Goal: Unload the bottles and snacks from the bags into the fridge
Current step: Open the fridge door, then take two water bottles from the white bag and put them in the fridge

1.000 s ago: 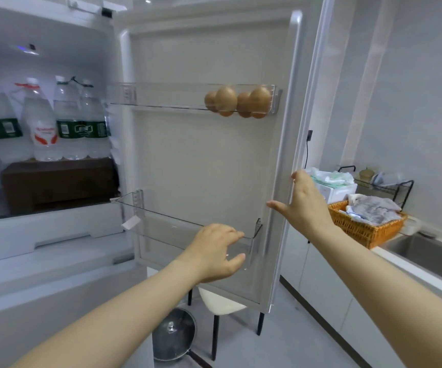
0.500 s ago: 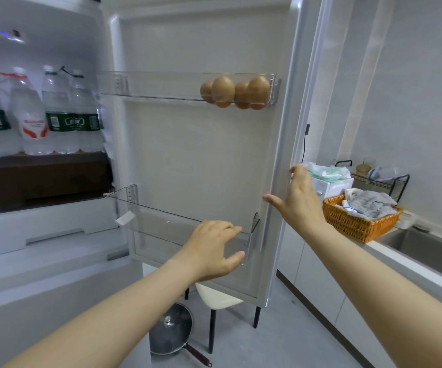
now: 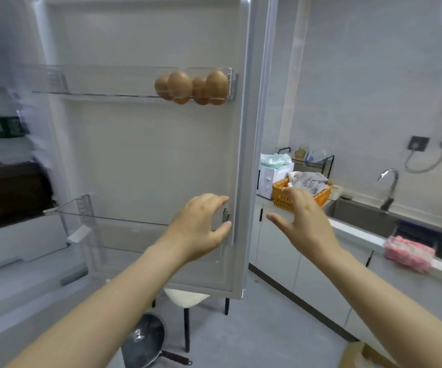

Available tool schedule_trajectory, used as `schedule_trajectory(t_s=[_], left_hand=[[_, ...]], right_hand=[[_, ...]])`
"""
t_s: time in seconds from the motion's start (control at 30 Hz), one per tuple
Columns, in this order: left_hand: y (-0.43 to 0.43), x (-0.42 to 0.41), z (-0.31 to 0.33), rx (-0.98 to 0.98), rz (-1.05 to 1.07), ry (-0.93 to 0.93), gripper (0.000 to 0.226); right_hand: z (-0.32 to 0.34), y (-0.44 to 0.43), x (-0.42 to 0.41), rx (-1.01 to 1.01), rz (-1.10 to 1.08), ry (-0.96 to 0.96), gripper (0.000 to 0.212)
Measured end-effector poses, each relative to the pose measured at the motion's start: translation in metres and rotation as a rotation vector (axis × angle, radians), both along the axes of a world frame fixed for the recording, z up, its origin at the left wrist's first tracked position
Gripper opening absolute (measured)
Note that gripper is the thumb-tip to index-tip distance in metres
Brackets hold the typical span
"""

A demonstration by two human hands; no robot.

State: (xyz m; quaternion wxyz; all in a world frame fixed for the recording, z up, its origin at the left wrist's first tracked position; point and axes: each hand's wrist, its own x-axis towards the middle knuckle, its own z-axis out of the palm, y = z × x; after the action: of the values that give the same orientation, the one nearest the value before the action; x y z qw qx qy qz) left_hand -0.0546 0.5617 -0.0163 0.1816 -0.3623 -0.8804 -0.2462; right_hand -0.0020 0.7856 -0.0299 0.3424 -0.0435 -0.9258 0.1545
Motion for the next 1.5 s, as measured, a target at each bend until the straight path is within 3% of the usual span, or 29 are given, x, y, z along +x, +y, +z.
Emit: schedule_trajectory(t_s=[0.4,0.77,1.17,1.5], left_hand=[[0.074,0.072,-0.025,-0.013,-0.556,-0.09,0.058],[0.138,0.266,-0.04,0.052,-1.087,-0.19,0.055],[0.087,0.509,-0.063,0.005,-1.527,-0.27,0.05],[0.037,0.644,-0.085,-0.129,-1.877,-0.259,0.05]], right_hand=[[-0.047,-0.002,0.189,-0.079,-0.573,-0.029,0.054],[-0.056,-0.055,0.422,-0.26,-1.086,0.081,0.05],[-0.079,-0.203,0.651,-0.364,-1.558,0.244,0.045],[-0.102,-0.317,0.746,-0.465,-1.874,0.371,0.044]])
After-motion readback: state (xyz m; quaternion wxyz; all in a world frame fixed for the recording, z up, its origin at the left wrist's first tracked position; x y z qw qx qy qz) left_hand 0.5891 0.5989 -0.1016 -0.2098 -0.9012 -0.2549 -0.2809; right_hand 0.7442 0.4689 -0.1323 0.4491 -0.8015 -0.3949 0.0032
